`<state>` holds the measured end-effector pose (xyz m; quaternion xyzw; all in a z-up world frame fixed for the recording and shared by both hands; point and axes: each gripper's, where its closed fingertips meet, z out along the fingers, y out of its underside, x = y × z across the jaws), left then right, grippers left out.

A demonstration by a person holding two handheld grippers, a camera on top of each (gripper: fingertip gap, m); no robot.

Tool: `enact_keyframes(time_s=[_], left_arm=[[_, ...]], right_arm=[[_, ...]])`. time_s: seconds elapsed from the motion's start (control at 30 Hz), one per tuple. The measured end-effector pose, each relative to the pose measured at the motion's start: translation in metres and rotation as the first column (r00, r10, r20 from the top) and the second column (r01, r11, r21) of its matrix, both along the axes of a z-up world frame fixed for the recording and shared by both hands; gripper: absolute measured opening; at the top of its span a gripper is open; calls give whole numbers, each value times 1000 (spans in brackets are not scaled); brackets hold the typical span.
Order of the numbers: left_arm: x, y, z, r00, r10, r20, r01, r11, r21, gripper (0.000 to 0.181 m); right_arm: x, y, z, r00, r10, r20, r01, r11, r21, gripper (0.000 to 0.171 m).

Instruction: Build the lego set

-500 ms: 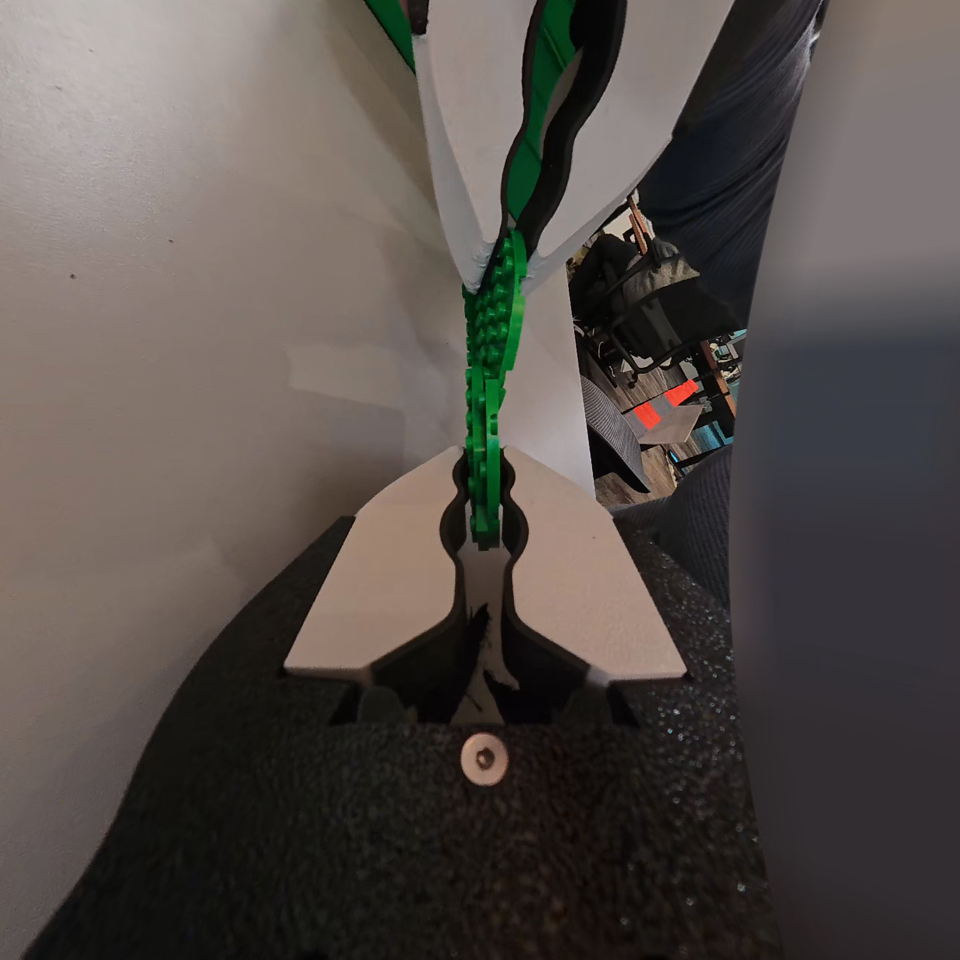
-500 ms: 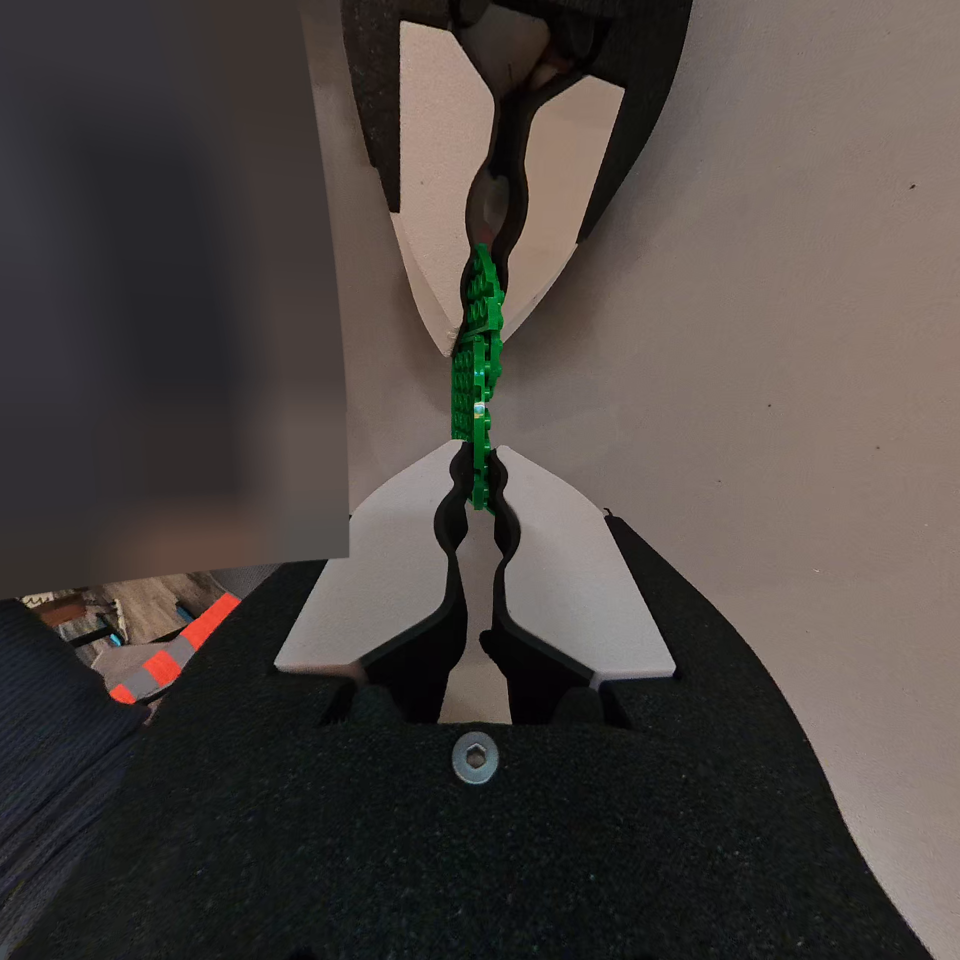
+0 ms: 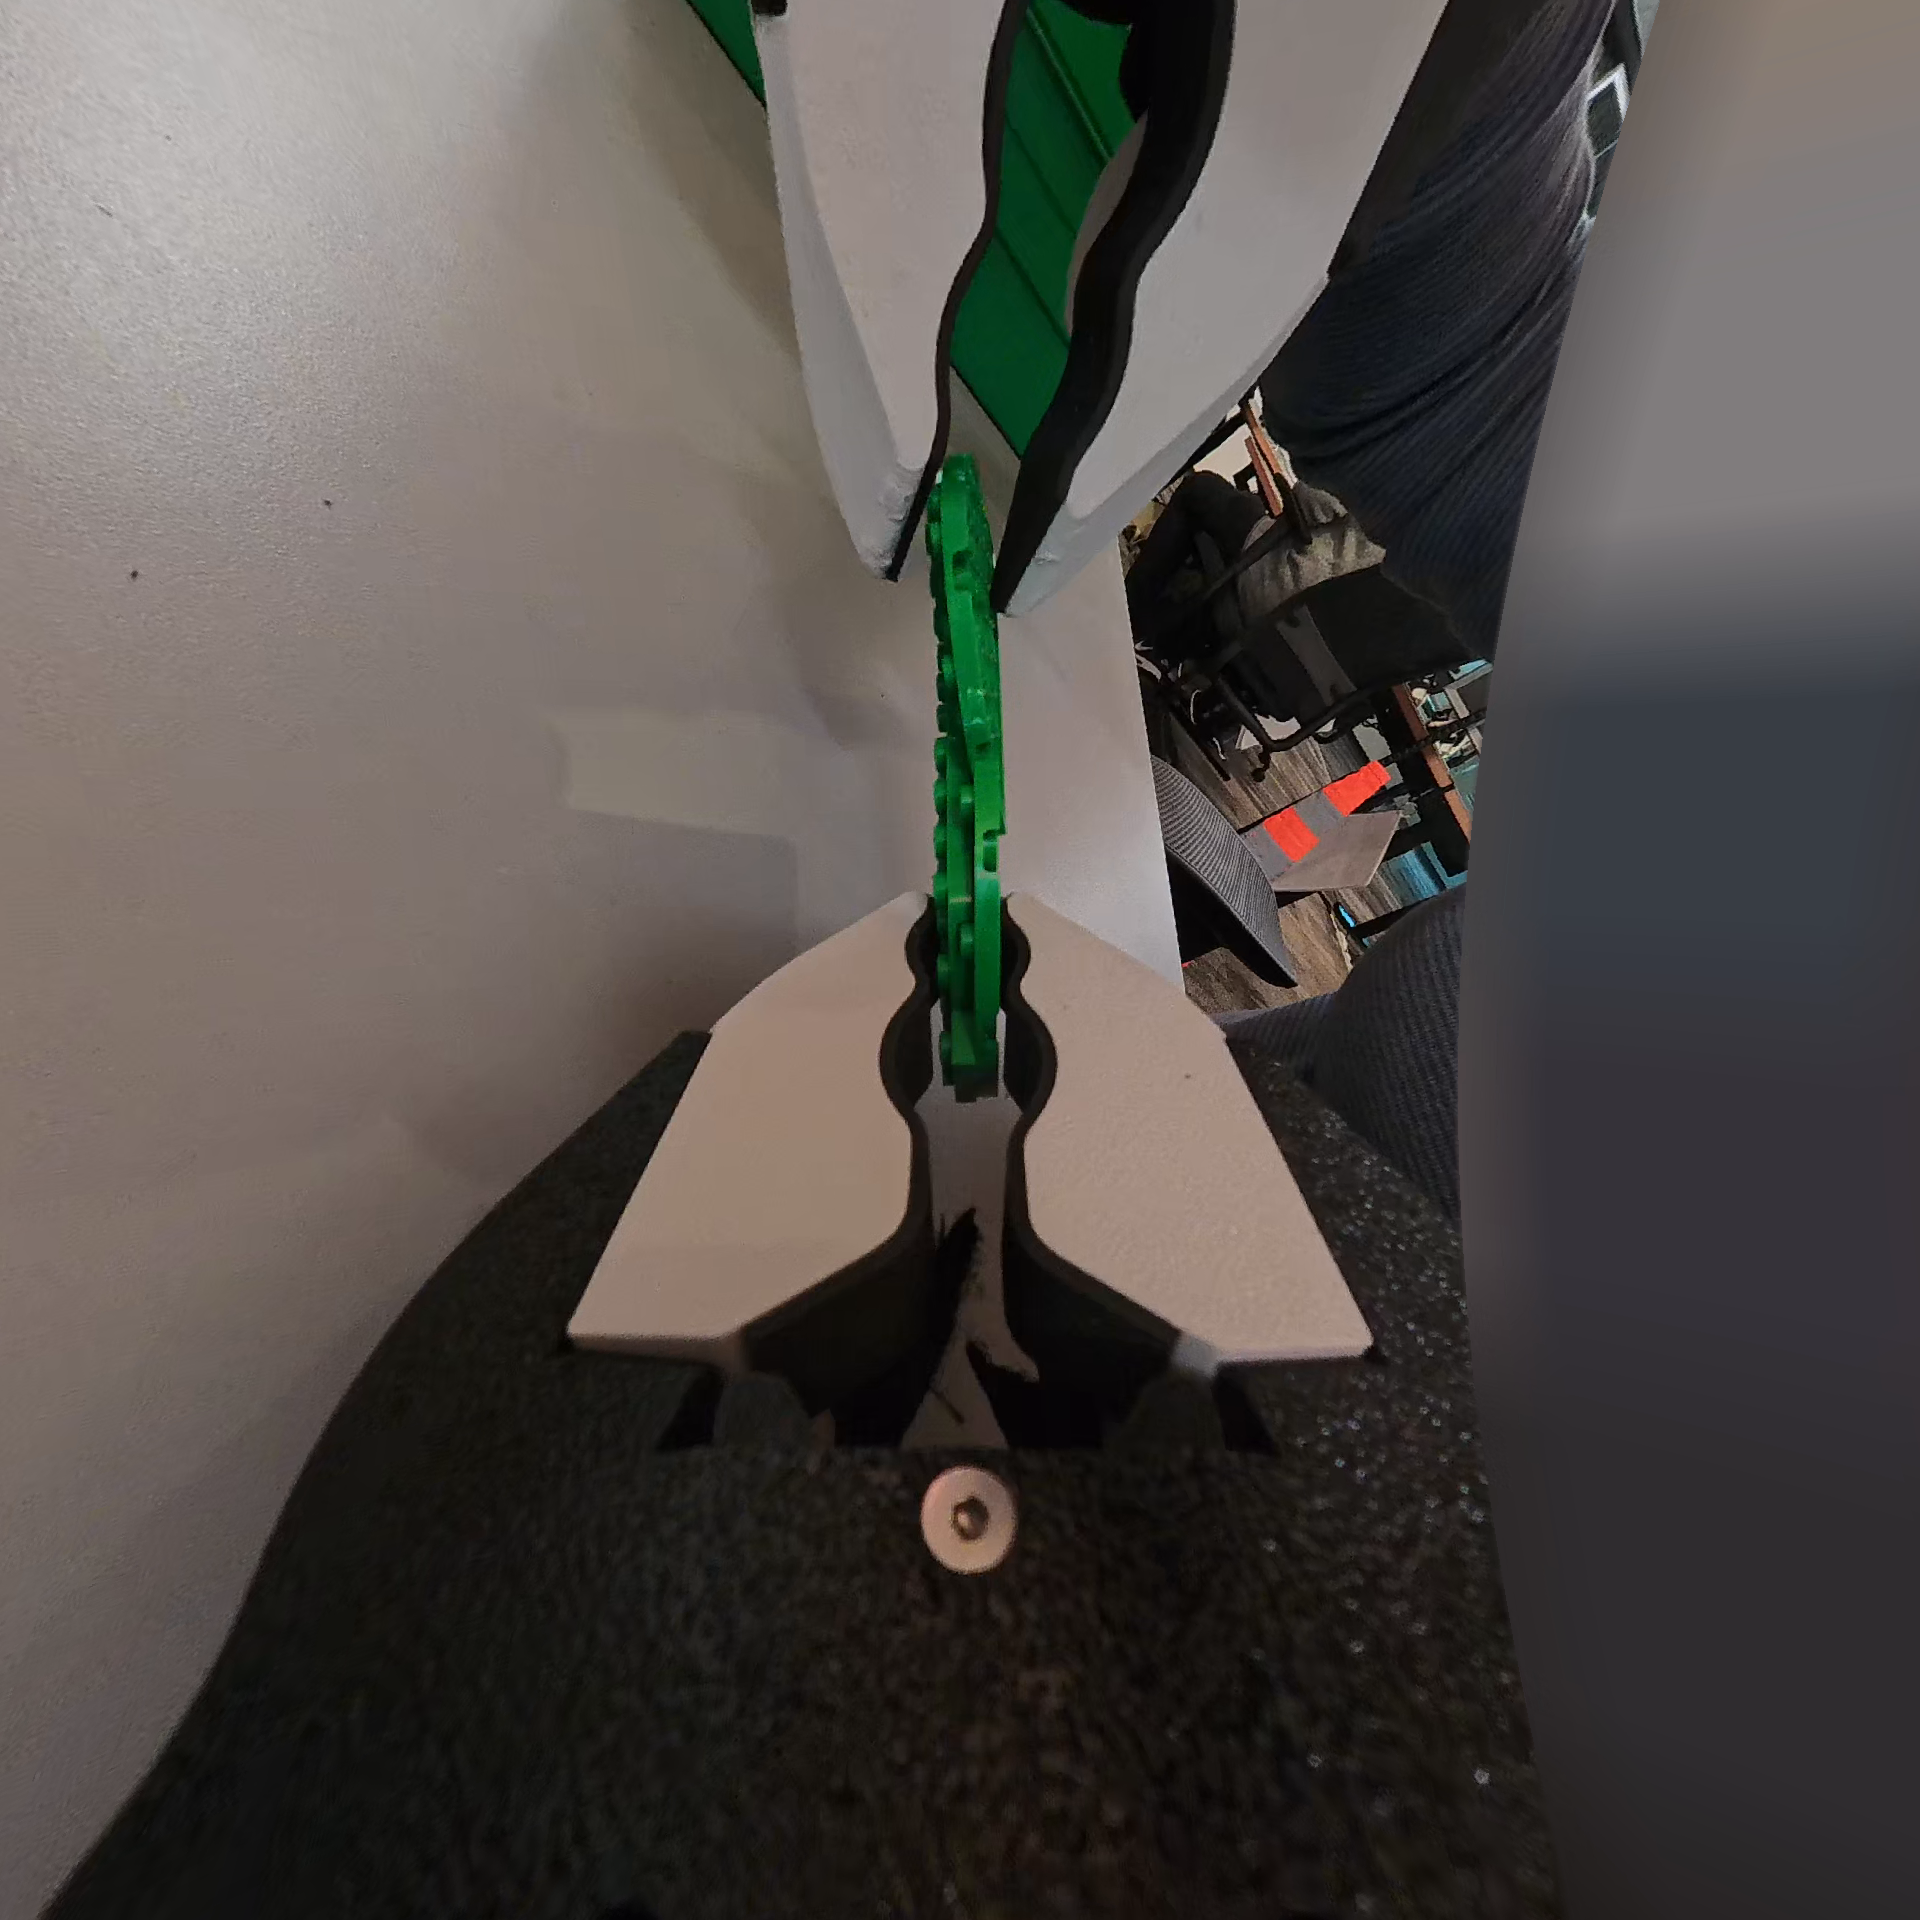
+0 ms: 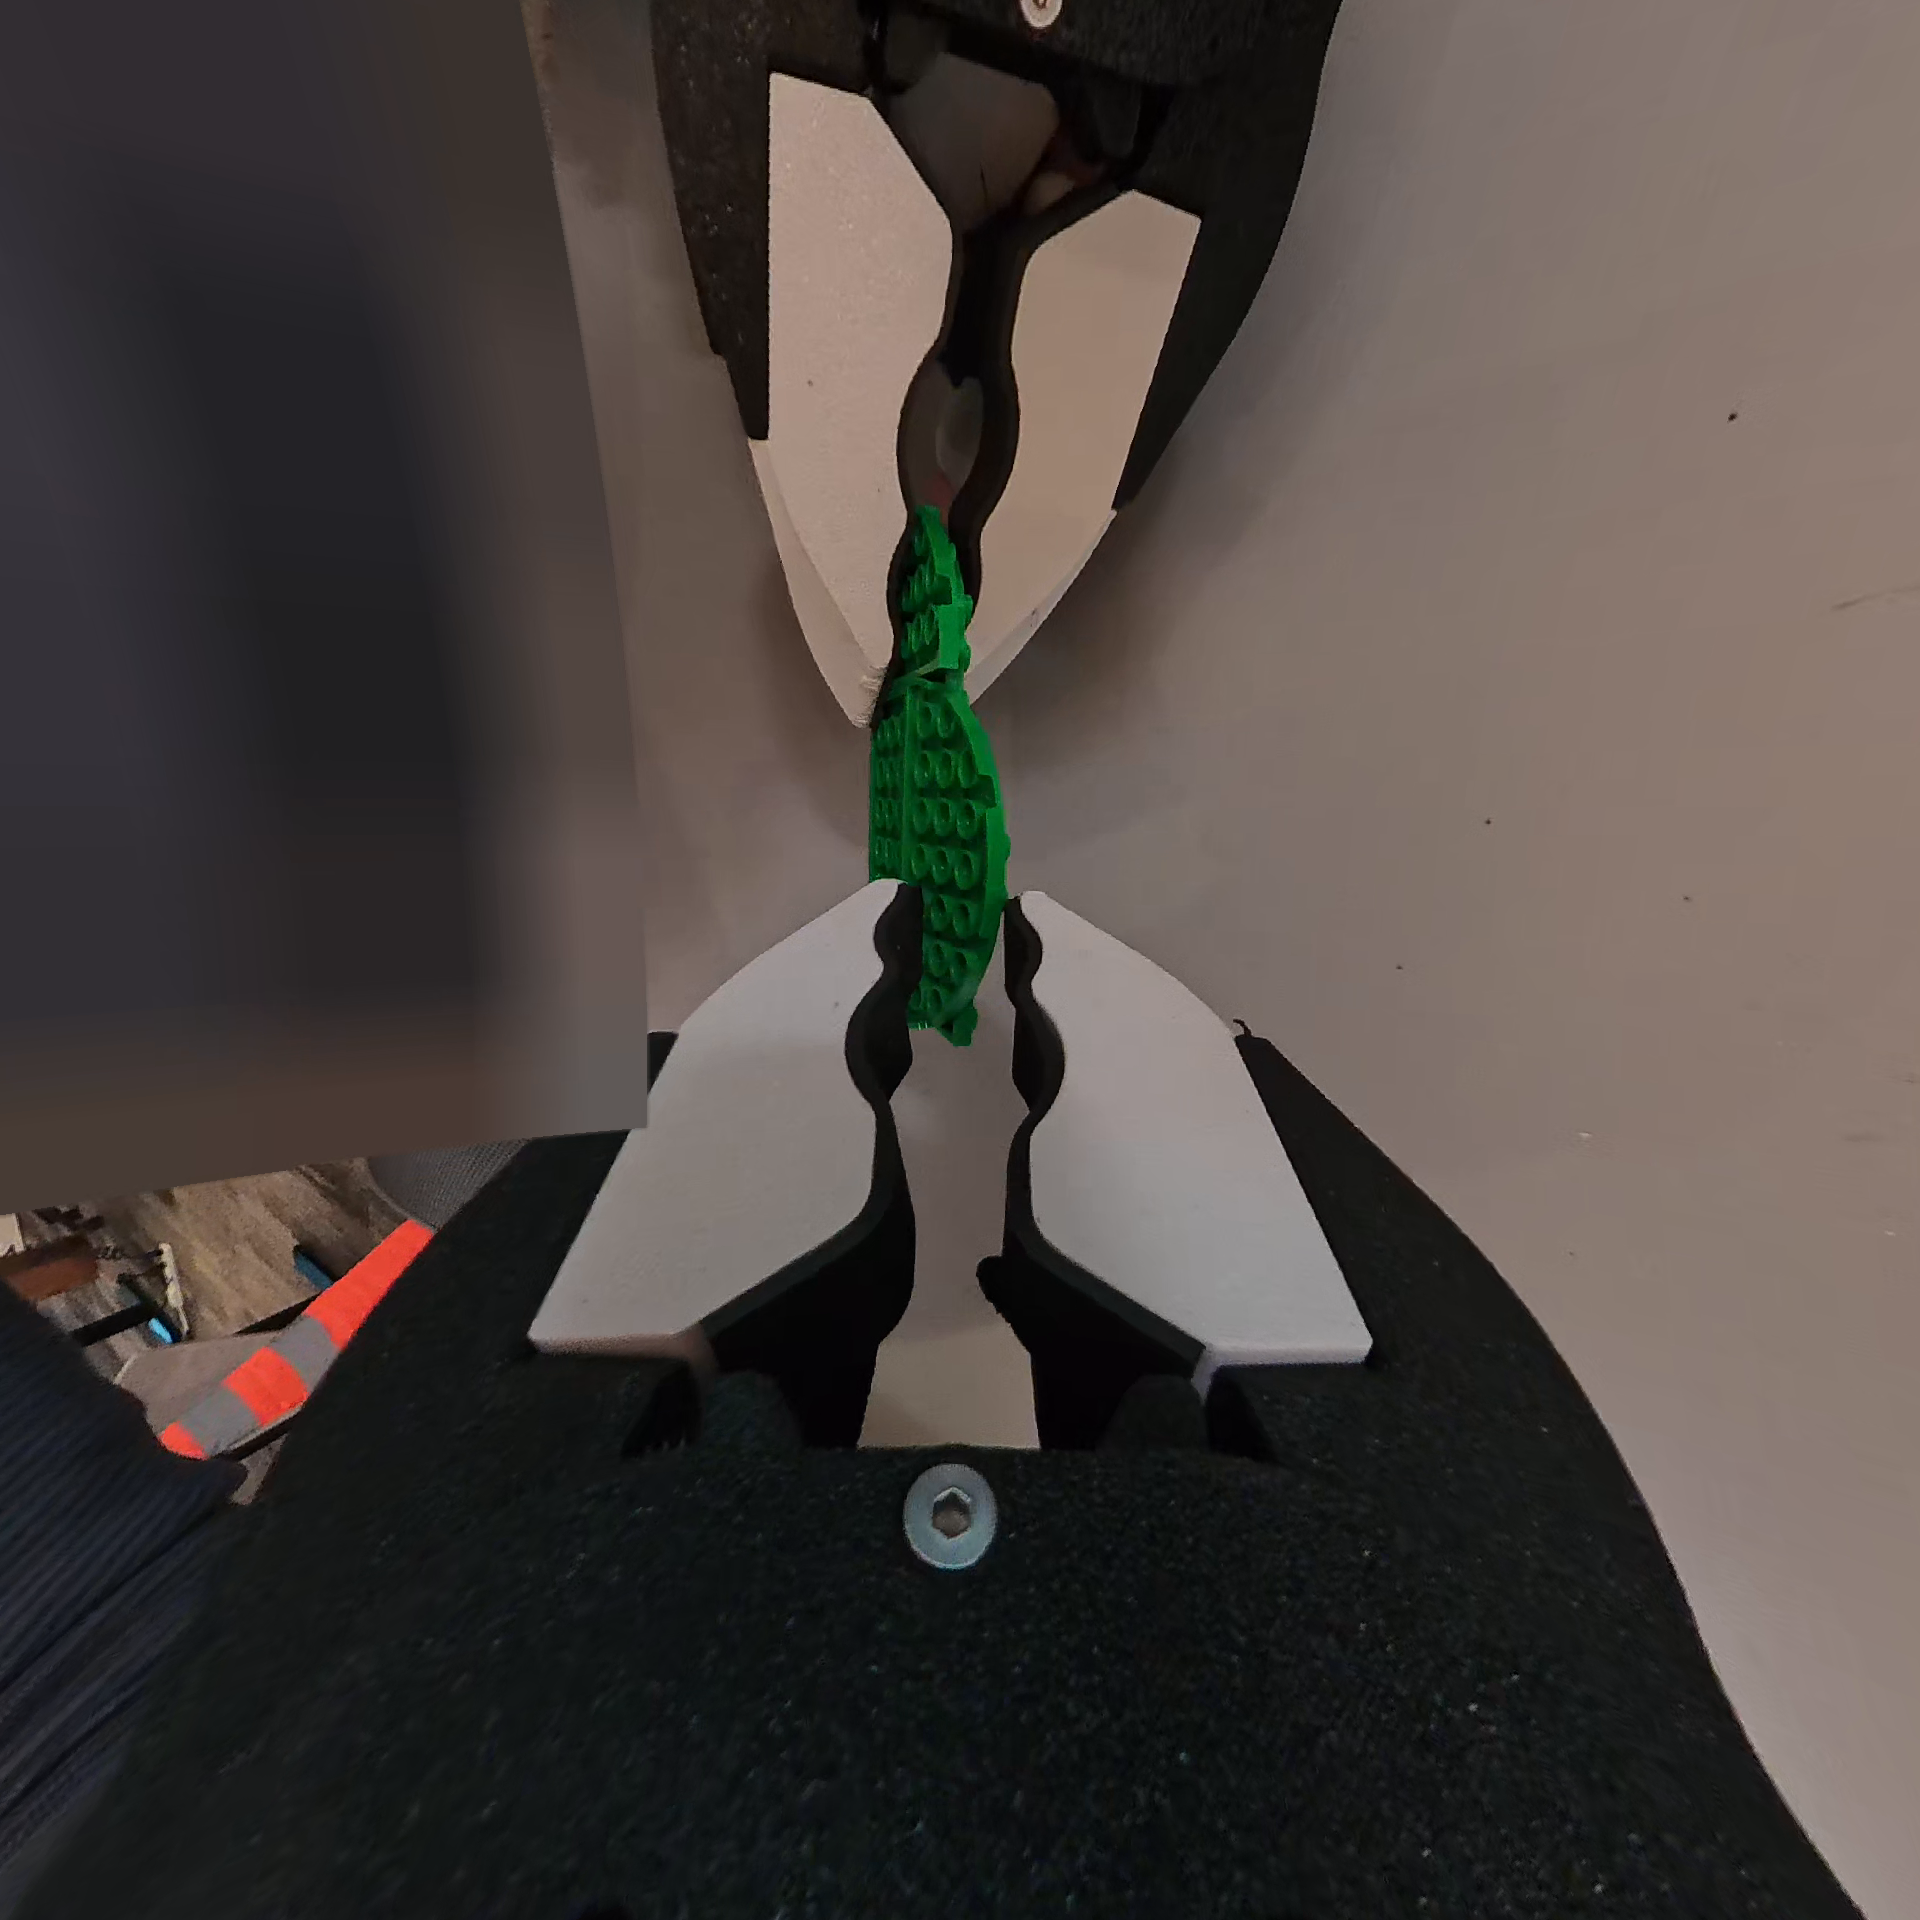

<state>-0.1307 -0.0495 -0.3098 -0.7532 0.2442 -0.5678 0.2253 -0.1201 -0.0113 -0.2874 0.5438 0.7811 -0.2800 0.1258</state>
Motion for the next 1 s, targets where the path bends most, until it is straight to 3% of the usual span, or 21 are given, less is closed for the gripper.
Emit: enact_keyframes(time_s=[0.43,1.0], left_arm=[[-1,1,2,1000,9,14,-9,1000,4,8],[-2,1,5,999,5,38,-5,1000,0,8]], right_arm=[[0,2,2,999,-17,-50,18,1000,25,15],[-2,2,8,990,38,-132,-15,984,176,11]])
